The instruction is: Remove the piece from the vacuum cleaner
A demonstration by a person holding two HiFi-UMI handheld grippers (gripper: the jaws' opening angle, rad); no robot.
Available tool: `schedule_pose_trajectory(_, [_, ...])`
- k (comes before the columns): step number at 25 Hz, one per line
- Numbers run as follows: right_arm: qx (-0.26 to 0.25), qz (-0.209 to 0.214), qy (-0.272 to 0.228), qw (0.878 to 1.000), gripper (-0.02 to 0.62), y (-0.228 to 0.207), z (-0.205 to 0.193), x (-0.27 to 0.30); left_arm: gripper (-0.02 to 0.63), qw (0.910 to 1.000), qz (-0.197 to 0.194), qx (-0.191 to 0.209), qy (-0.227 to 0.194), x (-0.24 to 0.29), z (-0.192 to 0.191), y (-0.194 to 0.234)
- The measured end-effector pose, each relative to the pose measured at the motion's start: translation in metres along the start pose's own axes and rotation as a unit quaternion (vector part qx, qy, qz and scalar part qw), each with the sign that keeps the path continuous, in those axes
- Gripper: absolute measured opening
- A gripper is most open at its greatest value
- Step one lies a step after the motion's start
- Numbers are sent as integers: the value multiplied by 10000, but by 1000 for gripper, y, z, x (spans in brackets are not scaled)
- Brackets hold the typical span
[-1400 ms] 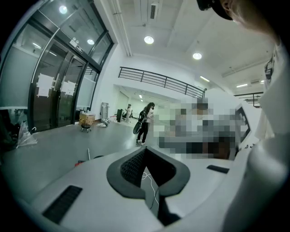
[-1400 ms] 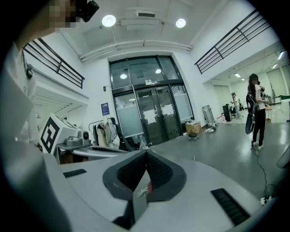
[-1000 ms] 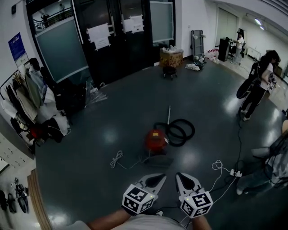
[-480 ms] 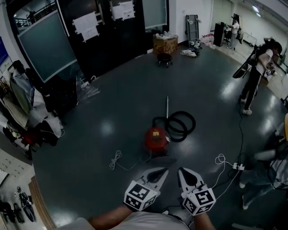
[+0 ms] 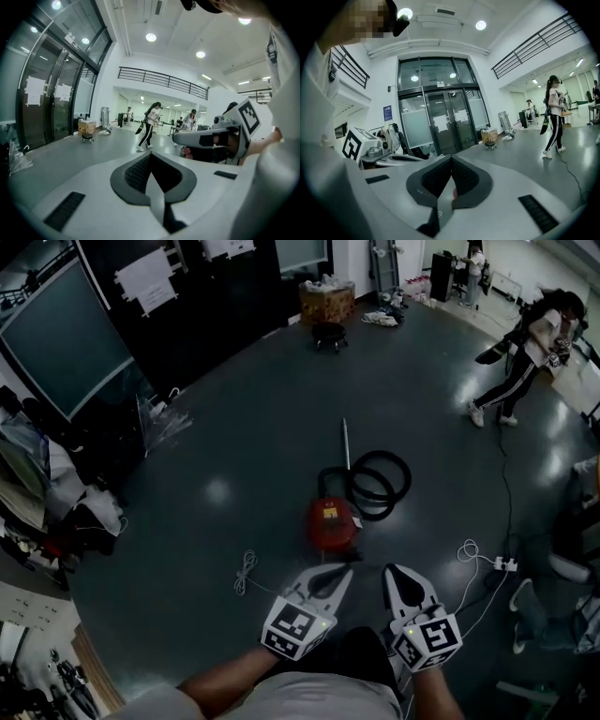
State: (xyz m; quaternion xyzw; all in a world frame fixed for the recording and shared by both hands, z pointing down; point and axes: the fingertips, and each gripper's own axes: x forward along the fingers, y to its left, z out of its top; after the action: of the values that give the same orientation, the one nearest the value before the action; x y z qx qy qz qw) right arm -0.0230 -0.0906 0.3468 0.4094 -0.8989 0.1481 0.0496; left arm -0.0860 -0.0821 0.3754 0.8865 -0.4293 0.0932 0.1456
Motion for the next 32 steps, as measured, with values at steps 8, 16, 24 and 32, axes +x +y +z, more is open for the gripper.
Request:
schedule_pose_trajectory(8, [-80,65,133,9999,15,-39,-19,67,6,9999,-43,-123,5,49,-22,61])
schedule_pose_trajectory(16, [-223,367,368,9984,15,-108,-87,133,6,9999,92,30,-122,127,-88,110])
schedule_pose_trajectory(24, [-192,750,794,9938,17,-165,-206,181,9,9988,-358,234,233,198,-203,140])
schedule_pose_trajectory(32, [-22,957,1676,9812,18,-210,-354,204,77,9871,-853,415,1291,247,-364,150])
